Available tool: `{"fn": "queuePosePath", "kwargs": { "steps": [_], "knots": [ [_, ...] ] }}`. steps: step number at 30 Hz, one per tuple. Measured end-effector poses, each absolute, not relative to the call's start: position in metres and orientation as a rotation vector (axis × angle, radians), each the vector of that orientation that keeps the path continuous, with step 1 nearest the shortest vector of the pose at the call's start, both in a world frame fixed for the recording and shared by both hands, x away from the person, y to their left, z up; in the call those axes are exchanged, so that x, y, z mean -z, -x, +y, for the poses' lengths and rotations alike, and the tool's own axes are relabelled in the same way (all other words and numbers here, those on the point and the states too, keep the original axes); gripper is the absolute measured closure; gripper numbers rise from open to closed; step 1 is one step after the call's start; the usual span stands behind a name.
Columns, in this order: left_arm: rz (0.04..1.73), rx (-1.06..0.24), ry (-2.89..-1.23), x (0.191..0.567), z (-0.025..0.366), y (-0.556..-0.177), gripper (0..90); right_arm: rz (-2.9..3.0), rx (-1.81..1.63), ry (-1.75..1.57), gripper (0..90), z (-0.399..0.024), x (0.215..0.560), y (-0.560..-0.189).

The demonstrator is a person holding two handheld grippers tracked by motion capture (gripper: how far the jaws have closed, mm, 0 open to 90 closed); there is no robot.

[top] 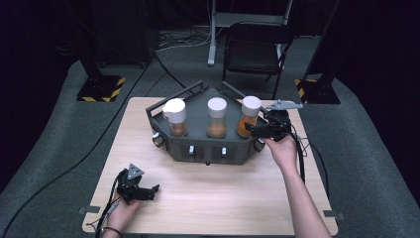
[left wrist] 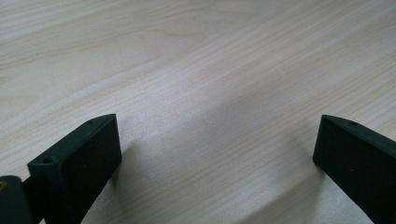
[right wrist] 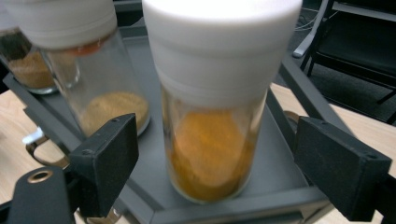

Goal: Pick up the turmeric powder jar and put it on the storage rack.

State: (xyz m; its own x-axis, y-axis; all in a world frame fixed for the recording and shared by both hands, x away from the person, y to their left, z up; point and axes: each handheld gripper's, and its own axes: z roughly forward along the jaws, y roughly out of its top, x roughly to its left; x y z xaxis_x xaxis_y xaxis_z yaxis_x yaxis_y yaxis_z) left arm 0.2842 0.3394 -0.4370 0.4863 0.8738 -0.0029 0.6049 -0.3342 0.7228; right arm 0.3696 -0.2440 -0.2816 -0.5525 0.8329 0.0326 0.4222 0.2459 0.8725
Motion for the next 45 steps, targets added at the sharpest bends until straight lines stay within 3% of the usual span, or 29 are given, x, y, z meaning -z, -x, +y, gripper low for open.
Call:
{"fn": "queuePosePath", "kwargs": {
  "steps": [19,45],
  "knots": [
    [1.215,-0.516,-2.063,0.437,0.339,-0.284,0.5,2.070,-1.246,-1.152,12.0,-0.271,0.325,-0.341],
    [1.215,-0.516,-2.063,0.437,0.339,-0.284,0.5,2.084,-1.190,-1.258,11.7,-0.296,0.414,-0.302]
  ]
}}
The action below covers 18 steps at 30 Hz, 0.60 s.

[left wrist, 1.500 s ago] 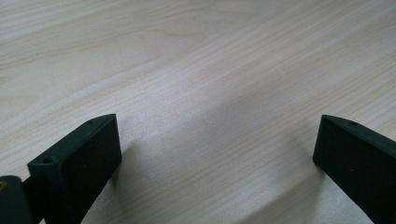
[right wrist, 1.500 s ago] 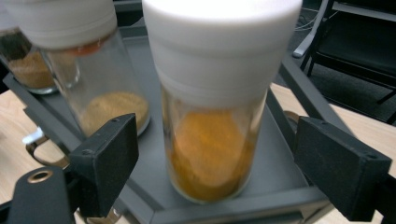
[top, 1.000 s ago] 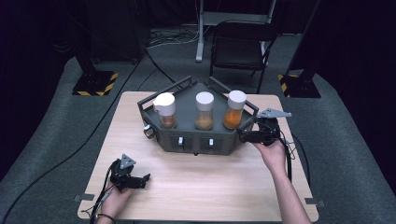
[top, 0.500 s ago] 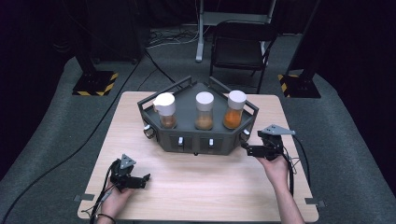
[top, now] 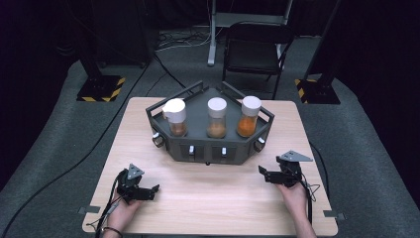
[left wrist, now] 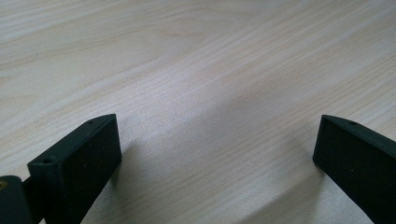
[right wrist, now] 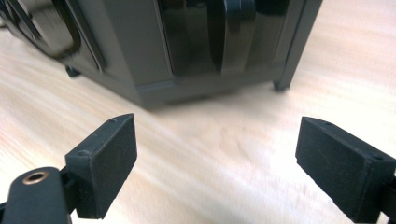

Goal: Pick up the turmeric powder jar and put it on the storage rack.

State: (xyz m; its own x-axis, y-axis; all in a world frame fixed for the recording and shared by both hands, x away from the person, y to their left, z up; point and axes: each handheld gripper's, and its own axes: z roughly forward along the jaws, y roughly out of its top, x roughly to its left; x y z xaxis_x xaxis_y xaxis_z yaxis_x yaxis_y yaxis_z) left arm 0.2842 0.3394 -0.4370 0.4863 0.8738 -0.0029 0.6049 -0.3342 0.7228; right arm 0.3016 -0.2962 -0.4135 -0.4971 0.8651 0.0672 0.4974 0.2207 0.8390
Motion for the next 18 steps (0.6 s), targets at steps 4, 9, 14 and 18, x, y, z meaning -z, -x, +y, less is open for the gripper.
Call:
{"fn": "queuePosePath", "kwargs": {
  "steps": [4,9,14,18],
  "knots": [
    [1.215,-0.515,-2.063,0.437,0.339,-0.284,0.5,2.092,-1.180,-1.285,11.7,-0.300,0.423,-0.298],
    [1.215,-0.516,-2.063,0.437,0.339,-0.284,0.5,2.104,-1.161,-1.307,11.9,-0.303,0.433,-0.292],
    [1.216,-0.516,-2.062,0.437,0.339,-0.284,0.5,2.120,-1.146,-1.330,11.8,-0.306,0.442,-0.287],
    [1.217,-0.516,-2.062,0.437,0.339,-0.284,0.5,2.129,-1.132,-1.338,11.5,-0.307,0.441,-0.284]
  ]
}}
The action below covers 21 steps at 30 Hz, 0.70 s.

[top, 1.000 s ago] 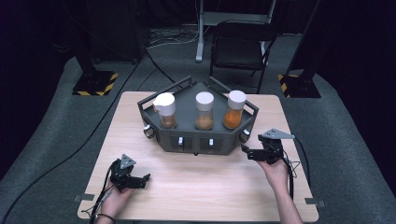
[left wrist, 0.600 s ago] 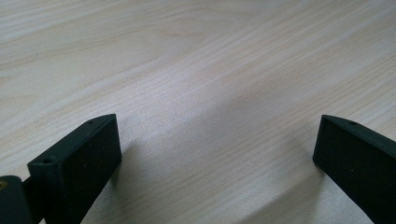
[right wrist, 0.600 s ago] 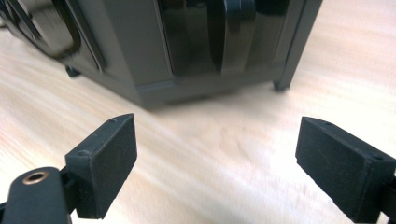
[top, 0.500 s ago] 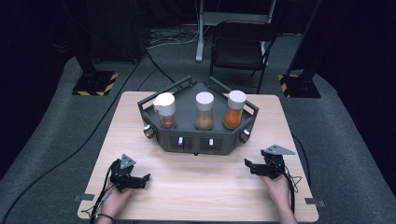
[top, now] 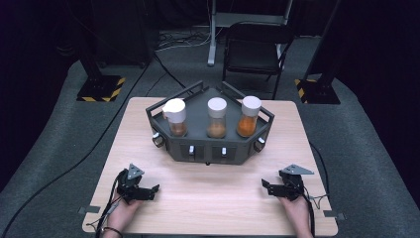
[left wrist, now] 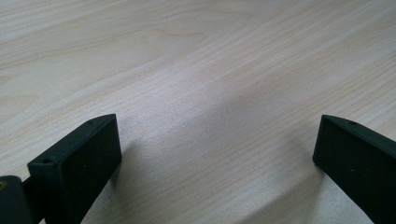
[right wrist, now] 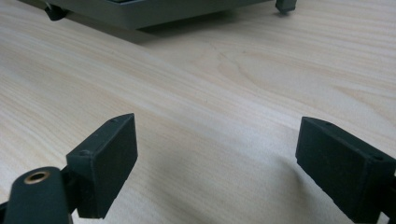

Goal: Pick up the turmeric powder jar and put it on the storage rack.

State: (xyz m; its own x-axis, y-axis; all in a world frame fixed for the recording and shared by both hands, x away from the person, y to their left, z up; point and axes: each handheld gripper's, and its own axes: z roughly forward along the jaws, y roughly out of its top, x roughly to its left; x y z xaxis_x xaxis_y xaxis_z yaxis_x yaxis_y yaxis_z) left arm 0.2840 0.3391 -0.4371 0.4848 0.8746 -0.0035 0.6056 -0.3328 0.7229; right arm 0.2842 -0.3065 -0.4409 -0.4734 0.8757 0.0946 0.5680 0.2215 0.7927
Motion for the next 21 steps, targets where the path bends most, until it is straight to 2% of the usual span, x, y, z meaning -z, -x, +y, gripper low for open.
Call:
{"fn": "queuePosePath", "kwargs": {
  "steps": [21],
  "knots": [
    [1.218,-0.517,-2.061,0.437,0.339,-0.284,0.5,2.193,-0.964,-1.291,8.3,-0.289,0.433,-0.272]
  ]
}}
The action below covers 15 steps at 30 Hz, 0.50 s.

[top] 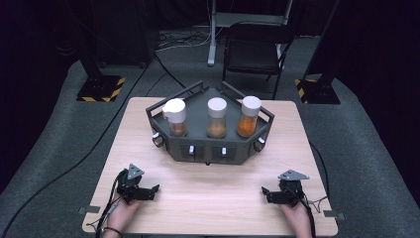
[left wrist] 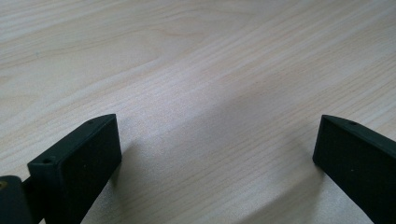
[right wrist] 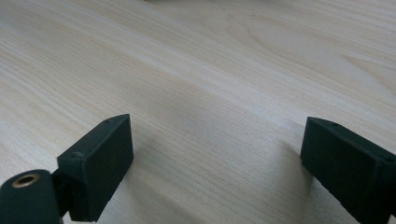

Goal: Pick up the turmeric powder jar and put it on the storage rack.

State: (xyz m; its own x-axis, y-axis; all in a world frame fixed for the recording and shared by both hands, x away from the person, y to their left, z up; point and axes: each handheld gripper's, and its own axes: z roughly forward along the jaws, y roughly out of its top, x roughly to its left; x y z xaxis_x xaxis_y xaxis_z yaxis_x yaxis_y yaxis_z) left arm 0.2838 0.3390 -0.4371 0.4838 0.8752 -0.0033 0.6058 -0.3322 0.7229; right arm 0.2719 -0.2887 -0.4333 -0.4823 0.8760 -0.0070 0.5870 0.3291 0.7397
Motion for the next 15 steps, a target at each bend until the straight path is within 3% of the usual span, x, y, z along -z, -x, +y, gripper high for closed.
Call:
{"fn": "queuePosePath", "kwargs": {
  "steps": [15],
  "knots": [
    [1.218,-0.516,-2.061,0.4371,0.3390,-0.2838,0.5,2.197,-0.962,-1.292,6.8,-0.2883,0.4331,-0.2726]
  ]
}}
